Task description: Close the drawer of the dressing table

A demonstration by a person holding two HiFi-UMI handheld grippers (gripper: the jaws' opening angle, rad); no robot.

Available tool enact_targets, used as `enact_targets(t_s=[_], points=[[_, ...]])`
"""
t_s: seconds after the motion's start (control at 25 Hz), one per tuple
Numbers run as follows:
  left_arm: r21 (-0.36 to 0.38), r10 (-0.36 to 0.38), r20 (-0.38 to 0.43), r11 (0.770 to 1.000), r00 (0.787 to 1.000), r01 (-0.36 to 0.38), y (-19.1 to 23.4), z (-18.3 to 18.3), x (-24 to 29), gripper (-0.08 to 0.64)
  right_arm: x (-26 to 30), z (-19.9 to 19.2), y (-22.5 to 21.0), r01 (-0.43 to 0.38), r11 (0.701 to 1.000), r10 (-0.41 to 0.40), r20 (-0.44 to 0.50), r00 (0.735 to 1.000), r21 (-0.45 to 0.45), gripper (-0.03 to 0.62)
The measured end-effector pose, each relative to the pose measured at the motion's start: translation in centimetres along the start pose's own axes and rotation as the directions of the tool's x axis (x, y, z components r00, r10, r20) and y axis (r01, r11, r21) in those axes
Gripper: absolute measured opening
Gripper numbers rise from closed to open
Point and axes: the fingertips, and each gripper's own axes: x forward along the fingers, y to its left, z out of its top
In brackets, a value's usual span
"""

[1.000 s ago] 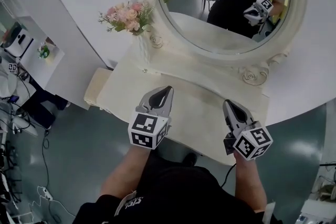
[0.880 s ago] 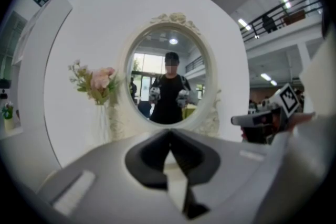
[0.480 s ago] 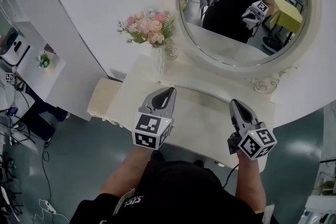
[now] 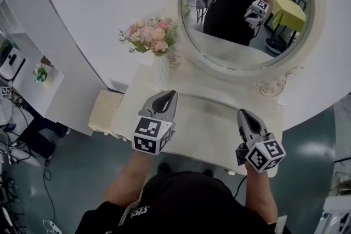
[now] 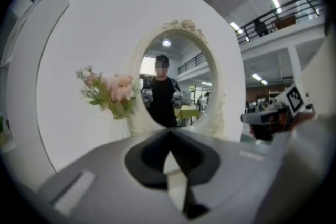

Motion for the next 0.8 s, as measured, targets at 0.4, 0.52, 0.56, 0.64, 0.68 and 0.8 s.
enact_targets(t_s=[0.4,0.52,0.56,0.64,0.68,0.8], points=[[-0.041,0.033,0.007,0.999,0.999,-0.033,-0.8,0.4,0.0,0.011,-0.7,1.4,-0.1,-0.025,0.994,0.026,0.01,1.0,-0.11,-0.008],[-0.037,0.05,0.01,0.998,0.999,-0.049,-1.0,0.2,0.0,0.011,-0.7,2.1,0.8,-0.053,0.985,0.055,0.008,0.998,-0.164,-0.008],[-0.036,0.054,0.012,0.998,0.998,-0.054,-1.1,0.2,0.1,0.011,-0.6,2.2,0.7,-0.06,0.986,0.063,0.011,0.998,-0.153,-0.008],[-0.037,0.054,0.013,0.998,0.998,-0.054,-1.3,0.0,0.4,0.011,-0.6,2.2,0.1,-0.057,0.991,0.059,0.019,0.998,-0.12,-0.008],[-0.038,0.051,0.011,0.998,0.999,-0.05,-1.4,0.0,0.6,0.011,-0.6,2.3,-0.3,-0.049,0.993,0.052,0.023,0.998,-0.111,-0.008],[-0.047,0.045,0.002,0.998,0.999,-0.045,-1.6,-0.3,1.0,0.011,-0.7,2.4,-1.4,-0.023,0.994,0.027,0.034,0.999,-0.111,-0.008]])
